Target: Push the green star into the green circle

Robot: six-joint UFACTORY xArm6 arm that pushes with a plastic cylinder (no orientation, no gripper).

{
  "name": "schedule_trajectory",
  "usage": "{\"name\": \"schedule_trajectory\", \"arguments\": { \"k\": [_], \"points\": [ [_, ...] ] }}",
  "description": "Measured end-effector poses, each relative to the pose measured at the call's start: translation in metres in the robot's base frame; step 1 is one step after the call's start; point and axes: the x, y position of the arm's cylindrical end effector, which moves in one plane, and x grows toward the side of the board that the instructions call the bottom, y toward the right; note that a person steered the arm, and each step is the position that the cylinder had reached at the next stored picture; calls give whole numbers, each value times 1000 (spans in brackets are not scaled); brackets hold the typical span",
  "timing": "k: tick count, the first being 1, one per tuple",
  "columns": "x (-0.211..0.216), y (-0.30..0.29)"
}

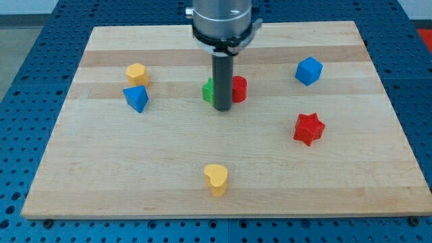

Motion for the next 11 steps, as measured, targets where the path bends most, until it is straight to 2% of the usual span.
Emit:
{"name": "schedule_trajectory", "arguments": {
  "k": [2,3,4,5,6,8,9,11],
  "points": [
    [-30,-49],
    [-54,-44],
    [-82,-30],
    [-86,20],
    [-87,32],
    [-124,44],
    [-134,50],
    [-132,100]
  ]
}}
